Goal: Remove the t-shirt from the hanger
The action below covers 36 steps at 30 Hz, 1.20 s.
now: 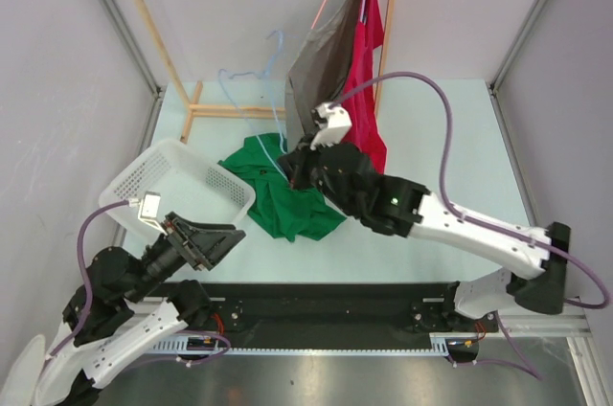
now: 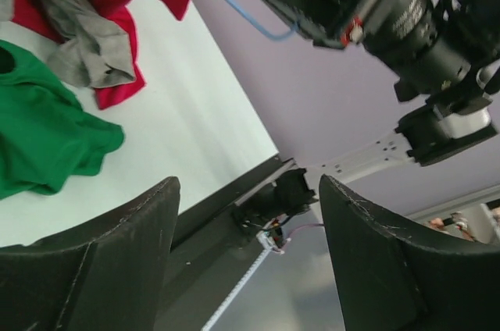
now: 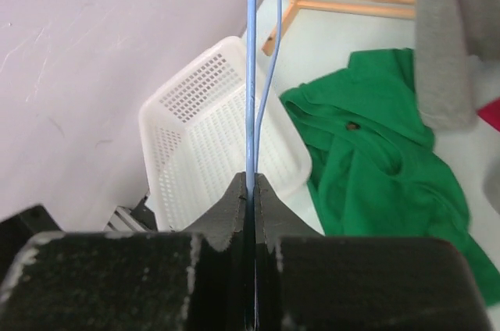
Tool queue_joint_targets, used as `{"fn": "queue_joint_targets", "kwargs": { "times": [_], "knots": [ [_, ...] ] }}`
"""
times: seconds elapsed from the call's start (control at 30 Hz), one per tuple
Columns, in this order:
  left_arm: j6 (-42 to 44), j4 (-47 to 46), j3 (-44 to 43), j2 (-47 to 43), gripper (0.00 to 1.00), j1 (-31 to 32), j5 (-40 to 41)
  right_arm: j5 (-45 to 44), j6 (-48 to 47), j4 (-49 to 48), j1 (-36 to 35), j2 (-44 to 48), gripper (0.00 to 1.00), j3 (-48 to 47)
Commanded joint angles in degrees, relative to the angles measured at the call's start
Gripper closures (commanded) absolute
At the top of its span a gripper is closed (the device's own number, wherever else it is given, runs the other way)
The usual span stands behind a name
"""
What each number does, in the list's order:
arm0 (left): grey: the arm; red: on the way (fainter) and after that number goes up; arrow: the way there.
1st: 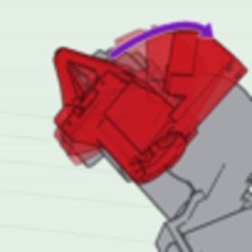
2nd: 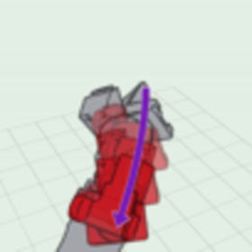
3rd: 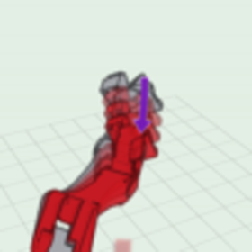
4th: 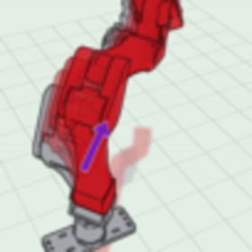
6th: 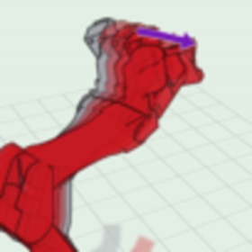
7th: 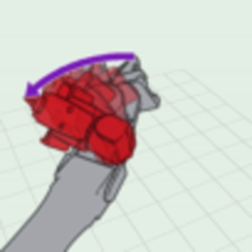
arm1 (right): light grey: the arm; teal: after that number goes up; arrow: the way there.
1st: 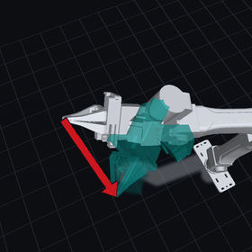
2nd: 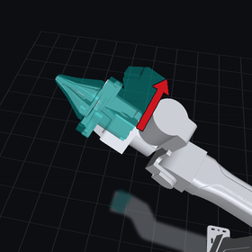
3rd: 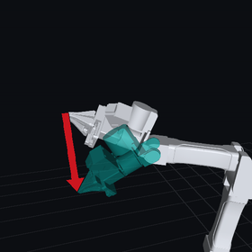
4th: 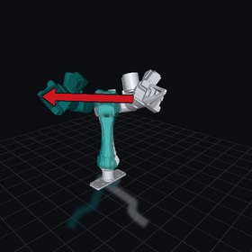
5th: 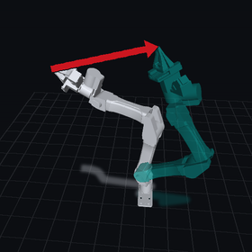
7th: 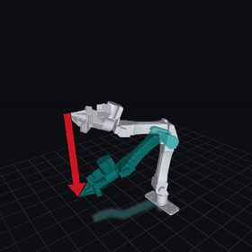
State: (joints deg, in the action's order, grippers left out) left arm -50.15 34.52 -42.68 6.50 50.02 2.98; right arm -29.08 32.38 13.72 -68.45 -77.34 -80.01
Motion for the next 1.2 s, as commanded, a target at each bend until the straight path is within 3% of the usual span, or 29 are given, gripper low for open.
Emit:
{"fn": "queue_joint_targets", "kwargs": {
  "times": [0.0, 0.27, 0.77, 1.17],
  "knots": [
    [5.59, 4.94, -1.36, -2.46, 0.24, 0.25, 3.95, 8.24, -1.18, -10.19, 4.10, -5.97, 1.00, -7.08],
    [10.68, 8.97, -3.73, -2.37, 0.25, 0.17, 5.01, 15.54, 3.03, -23.02, 10.95, -16.85, 1.00, -15.07],
    [17.54, 14.34, -11.11, -1.32, 0.25, 0.17, 6.42, 24.77, 11.30, -27.78, 18.43, -33.75, 1.00, -36.87],
    [18.77, 15.66, -13.31, -1.14, 0.25, 0.17, 7.47, 26.36, 18.94, -29.36, 22.12, -41.30, 1.00, -44.53]
  ]
}}
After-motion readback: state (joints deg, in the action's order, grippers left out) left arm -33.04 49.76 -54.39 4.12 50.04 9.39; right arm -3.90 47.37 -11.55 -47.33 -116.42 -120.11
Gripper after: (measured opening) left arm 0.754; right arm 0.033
